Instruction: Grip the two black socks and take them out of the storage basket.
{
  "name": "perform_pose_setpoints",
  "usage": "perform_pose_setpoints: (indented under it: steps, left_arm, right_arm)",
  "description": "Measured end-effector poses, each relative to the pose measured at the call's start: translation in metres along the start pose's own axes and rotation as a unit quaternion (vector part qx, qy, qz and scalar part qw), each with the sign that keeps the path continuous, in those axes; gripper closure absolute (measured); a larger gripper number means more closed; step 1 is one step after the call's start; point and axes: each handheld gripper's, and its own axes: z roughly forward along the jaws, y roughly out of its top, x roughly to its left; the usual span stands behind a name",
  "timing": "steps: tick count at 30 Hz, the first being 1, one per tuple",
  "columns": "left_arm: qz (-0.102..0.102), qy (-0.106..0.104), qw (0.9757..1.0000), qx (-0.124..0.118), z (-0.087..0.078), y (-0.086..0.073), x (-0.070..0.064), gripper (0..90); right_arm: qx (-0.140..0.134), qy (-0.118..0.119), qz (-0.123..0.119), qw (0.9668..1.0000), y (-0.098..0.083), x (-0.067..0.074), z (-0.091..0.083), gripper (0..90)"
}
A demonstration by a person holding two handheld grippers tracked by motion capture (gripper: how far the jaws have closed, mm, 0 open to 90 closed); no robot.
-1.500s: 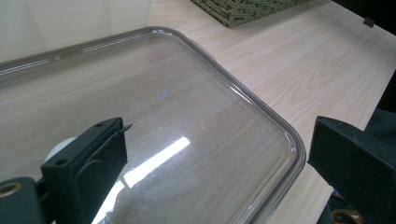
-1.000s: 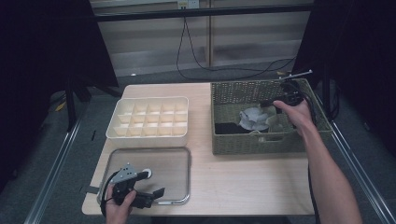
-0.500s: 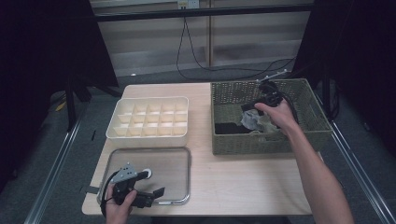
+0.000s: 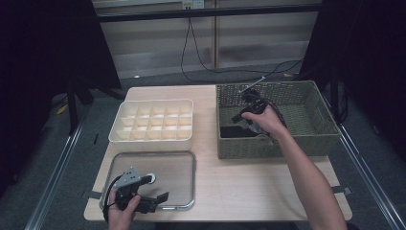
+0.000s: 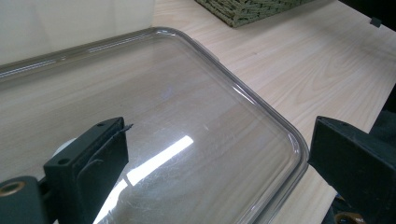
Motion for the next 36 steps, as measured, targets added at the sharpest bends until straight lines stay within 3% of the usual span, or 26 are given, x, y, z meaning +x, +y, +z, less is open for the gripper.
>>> perform_pose_setpoints:
  steps: [12, 15, 17, 19, 23, 27, 31, 36]
  left_arm:
    - [0.0, 0.001, 1.0, 0.001, 0.0, 0.0, 0.0, 4.5]
    - [0.0, 0.004, 1.0, 0.002, 0.0, 0.0, 0.0, 4.4]
    - [0.0, 0.003, 1.0, 0.001, 0.0, 0.0, 0.001, 4.4]
    - [-0.001, 0.002, 1.0, 0.0, 0.0, 0.0, 0.001, 4.4]
    - [-0.002, 0.003, 1.0, -0.001, -0.001, -0.001, 0.001, 4.4]
    - [-0.003, 0.003, 1.0, 0.0, -0.001, -0.001, 0.002, 4.4]
    - [0.001, 0.0, 1.0, -0.004, -0.001, -0.001, 0.002, 4.3]
    - [0.001, -0.001, 1.0, -0.004, -0.001, -0.001, 0.001, 4.3]
  right_arm:
    - [0.068, 0.013, -0.016, 0.9975, -0.002, 0.003, 0.022, 56.5]
    - [0.076, 0.013, -0.022, 0.9968, -0.003, 0.004, 0.023, 68.8]
    - [0.068, 0.012, -0.029, 0.9972, -0.002, 0.004, 0.021, 79.9]
    - [0.058, 0.011, -0.025, 0.9979, -0.002, 0.005, 0.018, 84.4]
    - [0.04, 0.014, -0.019, 0.9989, -0.001, 0.003, 0.013, 85.9]
    - [-0.001, 0.018, -0.005, 0.9998, -0.001, 0.003, 0.001, 86.1]
    - [-0.041, 0.026, 0.001, 0.9988, 0.0, 0.002, -0.014, 86.2]
    - [-0.094, 0.036, 0.002, 0.9949, 0.002, 0.0, -0.036, 86.3]
